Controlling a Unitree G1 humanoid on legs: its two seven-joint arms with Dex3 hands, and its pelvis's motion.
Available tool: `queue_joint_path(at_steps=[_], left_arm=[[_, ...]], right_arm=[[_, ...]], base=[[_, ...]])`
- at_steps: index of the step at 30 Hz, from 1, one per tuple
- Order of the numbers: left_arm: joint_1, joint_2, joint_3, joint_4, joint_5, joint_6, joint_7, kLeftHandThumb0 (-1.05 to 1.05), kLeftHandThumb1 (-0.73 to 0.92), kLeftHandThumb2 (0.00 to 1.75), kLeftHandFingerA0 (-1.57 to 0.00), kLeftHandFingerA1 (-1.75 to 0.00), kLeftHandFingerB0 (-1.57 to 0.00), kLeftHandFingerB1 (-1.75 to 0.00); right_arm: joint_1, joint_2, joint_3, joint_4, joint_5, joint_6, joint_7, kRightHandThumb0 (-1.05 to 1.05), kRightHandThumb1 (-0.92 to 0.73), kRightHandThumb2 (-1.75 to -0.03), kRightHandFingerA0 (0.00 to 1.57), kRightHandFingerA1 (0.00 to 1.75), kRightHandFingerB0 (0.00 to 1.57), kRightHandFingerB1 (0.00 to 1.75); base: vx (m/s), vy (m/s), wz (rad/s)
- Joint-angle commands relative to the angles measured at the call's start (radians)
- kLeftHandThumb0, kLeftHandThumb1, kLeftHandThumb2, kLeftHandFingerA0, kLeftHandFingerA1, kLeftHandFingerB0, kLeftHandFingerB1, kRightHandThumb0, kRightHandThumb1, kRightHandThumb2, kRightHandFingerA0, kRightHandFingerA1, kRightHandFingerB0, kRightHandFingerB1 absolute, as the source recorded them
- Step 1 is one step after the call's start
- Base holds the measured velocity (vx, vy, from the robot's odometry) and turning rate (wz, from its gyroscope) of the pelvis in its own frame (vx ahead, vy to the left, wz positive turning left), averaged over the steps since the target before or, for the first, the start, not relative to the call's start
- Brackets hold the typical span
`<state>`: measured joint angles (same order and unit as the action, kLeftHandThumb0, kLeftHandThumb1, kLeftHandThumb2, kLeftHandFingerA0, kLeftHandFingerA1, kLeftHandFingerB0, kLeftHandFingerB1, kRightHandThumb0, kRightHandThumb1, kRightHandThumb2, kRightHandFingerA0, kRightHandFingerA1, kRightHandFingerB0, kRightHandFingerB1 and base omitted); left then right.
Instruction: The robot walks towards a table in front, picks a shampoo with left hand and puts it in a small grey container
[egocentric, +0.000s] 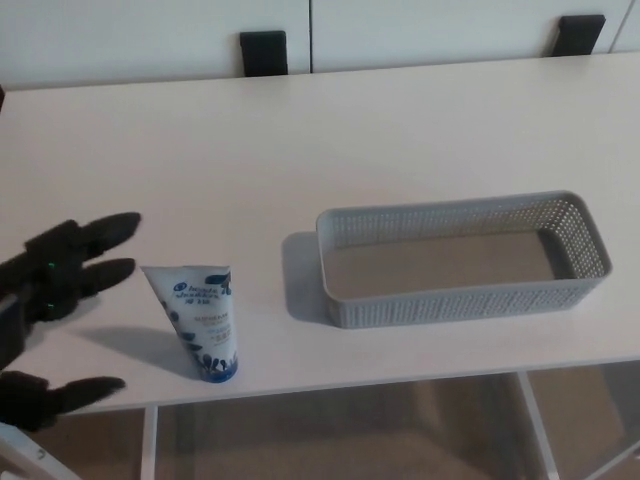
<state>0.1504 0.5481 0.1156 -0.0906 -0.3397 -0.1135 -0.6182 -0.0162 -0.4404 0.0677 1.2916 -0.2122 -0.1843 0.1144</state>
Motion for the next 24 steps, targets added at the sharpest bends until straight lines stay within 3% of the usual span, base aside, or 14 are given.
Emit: queue_joint_path(at_steps=[1, 2, 3, 4, 5, 13, 14, 18, 19, 24], left_arm=[[0.001, -0.017, -0.021, -0.023, 0.066, 0.021, 0.031, -0.67, 0.37, 0.62, -0.08, -0.34, -0.08, -0.19], [0.014, -0.027, -0.027, -0.038, 0.060, 0.026, 0.032, -0.58, 0.40, 0.77, -0.03, -0.38, -0.10, -0.18], [0.018, -0.030, -0.028, -0.045, 0.060, 0.031, 0.034, -0.66, 0.37, 0.62, -0.09, -0.35, -0.09, -0.18], [0.022, -0.033, -0.028, -0.052, 0.060, 0.039, 0.037, -0.66, 0.37, 0.62, -0.09, -0.35, -0.09, -0.18], [0.035, -0.039, -0.029, -0.057, 0.064, 0.033, 0.038, -0.53, 0.34, 0.77, -0.02, -0.42, -0.04, -0.24], [0.087, -0.083, -0.038, -0.095, 0.072, 0.045, 0.052, -0.51, 0.33, 0.77, -0.09, -0.46, 0.00, -0.28], [0.088, -0.089, -0.040, -0.099, 0.074, 0.046, 0.055, -0.63, 0.42, 0.53, -0.15, -0.33, -0.07, -0.23], [0.070, -0.105, -0.045, -0.085, 0.083, 0.043, 0.060, -0.64, 0.43, 0.54, -0.16, -0.33, -0.07, -0.22], [0.071, -0.108, -0.048, -0.082, 0.088, 0.043, 0.062, -0.65, 0.38, 0.71, -0.10, -0.40, -0.08, -0.24], [0.033, -0.157, -0.069, -0.052, 0.082, 0.071, 0.087, -0.65, 0.38, 0.72, -0.11, -0.41, -0.06, -0.26]], right_arm=[[0.010, -0.023, -0.004, 0.004, -0.001, 0.009, 0.018, -0.21, -0.70, -0.60, 0.60, 0.44, 0.47, 0.38], [0.012, -0.019, -0.005, 0.010, -0.002, 0.018, 0.011, -0.21, -0.69, -0.60, 0.61, 0.44, 0.48, 0.39], [0.014, -0.018, -0.005, 0.011, -0.002, 0.017, 0.012, -0.21, -0.69, -0.60, 0.61, 0.45, 0.48, 0.39], [0.015, -0.019, -0.005, 0.012, -0.002, 0.013, 0.015, -0.21, -0.69, -0.60, 0.61, 0.45, 0.48, 0.39], [0.021, -0.016, -0.008, 0.012, 0.002, 0.015, 0.020, -0.21, -0.69, -0.60, 0.61, 0.45, 0.48, 0.39], [0.058, -0.020, 0.002, 0.008, -0.007, 0.001, 0.021, -0.23, -0.70, -0.60, 0.62, 0.45, 0.48, 0.39], [0.061, -0.022, 0.003, 0.005, -0.008, -0.003, 0.021, -0.22, -0.69, -0.60, 0.63, 0.46, 0.48, 0.39], [0.054, -0.018, 0.006, 0.003, -0.009, 0.002, 0.017, -0.23, -0.71, -0.61, 0.64, 0.46, 0.48, 0.39], [0.055, -0.020, 0.012, 0.005, -0.016, -0.001, 0.012, -0.24, -0.71, -0.61, 0.63, 0.45, 0.48, 0.39], [0.057, -0.021, 0.008, 0.003, -0.011, 0.004, 0.023, -0.23, -0.70, -0.60, 0.63, 0.45, 0.48, 0.39]], base=[[0.00, 0.000, 0.00], [0.00, 0.000, 0.00], [0.00, 0.000, 0.00], [0.00, 0.000, 0.00], [0.00, 0.000, 0.00], [0.00, 0.000, 0.00], [0.00, 0.000, 0.00], [0.00, 0.000, 0.00], [0.00, 0.000, 0.00], [0.00, 0.000, 0.00]])
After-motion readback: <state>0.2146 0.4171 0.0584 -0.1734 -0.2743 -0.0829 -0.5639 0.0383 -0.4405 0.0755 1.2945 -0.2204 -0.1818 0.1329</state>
